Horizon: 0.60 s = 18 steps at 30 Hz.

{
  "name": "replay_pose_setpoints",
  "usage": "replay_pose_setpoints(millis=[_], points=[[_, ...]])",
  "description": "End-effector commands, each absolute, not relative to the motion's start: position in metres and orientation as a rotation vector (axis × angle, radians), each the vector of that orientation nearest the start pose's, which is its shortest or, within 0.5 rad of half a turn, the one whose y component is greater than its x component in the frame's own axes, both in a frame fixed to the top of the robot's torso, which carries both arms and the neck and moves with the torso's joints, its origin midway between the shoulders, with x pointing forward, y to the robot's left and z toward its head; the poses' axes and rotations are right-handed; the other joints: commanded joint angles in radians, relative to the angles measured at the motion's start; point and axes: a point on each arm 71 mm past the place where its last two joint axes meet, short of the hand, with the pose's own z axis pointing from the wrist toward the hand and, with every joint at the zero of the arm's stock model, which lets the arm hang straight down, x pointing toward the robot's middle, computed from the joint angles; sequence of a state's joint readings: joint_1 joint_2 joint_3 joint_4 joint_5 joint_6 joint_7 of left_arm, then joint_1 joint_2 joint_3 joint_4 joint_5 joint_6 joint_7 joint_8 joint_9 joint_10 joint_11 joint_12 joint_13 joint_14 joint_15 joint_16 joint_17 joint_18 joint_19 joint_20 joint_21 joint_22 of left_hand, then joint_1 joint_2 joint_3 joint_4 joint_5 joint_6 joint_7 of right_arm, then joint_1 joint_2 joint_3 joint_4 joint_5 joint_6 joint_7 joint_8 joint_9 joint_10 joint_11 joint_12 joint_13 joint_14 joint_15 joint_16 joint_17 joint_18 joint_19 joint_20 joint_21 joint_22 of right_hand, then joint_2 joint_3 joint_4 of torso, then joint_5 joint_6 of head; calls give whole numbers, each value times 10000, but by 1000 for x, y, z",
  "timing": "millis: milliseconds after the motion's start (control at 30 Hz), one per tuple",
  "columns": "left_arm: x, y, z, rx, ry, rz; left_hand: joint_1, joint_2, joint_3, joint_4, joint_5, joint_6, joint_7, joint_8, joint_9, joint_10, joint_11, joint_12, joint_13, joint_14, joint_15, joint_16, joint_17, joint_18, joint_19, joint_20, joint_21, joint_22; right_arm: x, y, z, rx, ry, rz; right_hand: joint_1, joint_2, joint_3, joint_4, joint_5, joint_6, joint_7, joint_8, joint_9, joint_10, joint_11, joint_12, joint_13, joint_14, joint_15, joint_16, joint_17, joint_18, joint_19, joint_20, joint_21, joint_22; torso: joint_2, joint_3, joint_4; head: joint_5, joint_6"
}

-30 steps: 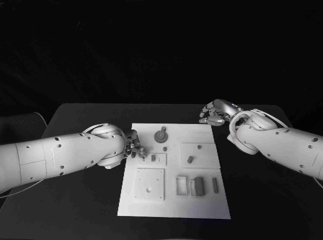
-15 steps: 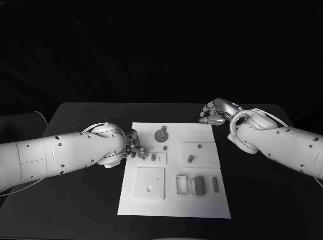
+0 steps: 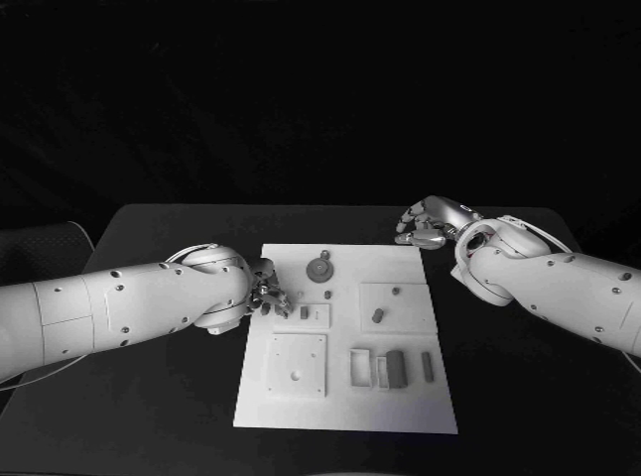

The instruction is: Assemble the parts on the task board

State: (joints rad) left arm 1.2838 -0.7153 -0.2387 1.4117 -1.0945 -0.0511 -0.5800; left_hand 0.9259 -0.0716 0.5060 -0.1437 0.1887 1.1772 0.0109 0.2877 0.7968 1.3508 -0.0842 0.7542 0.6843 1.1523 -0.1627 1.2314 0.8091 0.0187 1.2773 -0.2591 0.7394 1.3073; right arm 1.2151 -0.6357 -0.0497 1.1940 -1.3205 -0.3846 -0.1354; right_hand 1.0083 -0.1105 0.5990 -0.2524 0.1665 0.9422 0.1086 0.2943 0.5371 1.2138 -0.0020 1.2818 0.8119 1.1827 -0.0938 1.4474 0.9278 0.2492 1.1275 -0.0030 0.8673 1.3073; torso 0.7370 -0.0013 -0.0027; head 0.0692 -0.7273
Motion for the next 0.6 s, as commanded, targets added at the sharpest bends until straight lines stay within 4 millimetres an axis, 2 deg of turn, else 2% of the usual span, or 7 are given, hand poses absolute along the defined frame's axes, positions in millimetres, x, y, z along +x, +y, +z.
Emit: replay_pose_setpoints(millis=[33, 233, 600], points=[[489, 198, -253, -1794, 22476, -2352, -43, -93, 2, 57, -36, 136, 107, -7, 3, -82, -18, 41, 13, -83, -122, 69, -6, 537, -14, -44, 50, 213, 547, -197, -198, 601, 16523, 5541, -69, -8, 0, 83, 27, -10, 86, -67, 14, 10, 61, -50, 9, 4, -39, -62, -12, 126, 37, -48, -56, 156, 3, 5, -4, -11, -1], [488, 197, -257, -1746, 22481, -2344, -43, -90, 3, 64, -35, 137, 105, -6, 5, -82, -19, 44, 12, -82, -124, 71, -6, 539, -13, -46, 53, 213, 547, -197, -199, 608, 16532, 5525, -70, -9, 1, 88, 27, -10, 85, -68, 16, 10, 61, -50, 9, 4, -39, -62, -12, 126, 37, -49, -56, 157, 7, 4, -17, -30, 4], [487, 197, -258, -1652, 22640, -2254, -41, -114, -3, 65, -37, 142, 102, -1, 8, -80, -23, 52, 13, -79, -127, 77, -7, 541, -12, -51, 59, 213, 547, -198, -199, 616, 16547, 5506, -73, -11, 0, 95, 26, -9, 85, -70, 19, 10, 61, -51, 10, 4, -39, -61, -12, 126, 38, -49, -57, 157, 0, 12, 1, -29, -20]])
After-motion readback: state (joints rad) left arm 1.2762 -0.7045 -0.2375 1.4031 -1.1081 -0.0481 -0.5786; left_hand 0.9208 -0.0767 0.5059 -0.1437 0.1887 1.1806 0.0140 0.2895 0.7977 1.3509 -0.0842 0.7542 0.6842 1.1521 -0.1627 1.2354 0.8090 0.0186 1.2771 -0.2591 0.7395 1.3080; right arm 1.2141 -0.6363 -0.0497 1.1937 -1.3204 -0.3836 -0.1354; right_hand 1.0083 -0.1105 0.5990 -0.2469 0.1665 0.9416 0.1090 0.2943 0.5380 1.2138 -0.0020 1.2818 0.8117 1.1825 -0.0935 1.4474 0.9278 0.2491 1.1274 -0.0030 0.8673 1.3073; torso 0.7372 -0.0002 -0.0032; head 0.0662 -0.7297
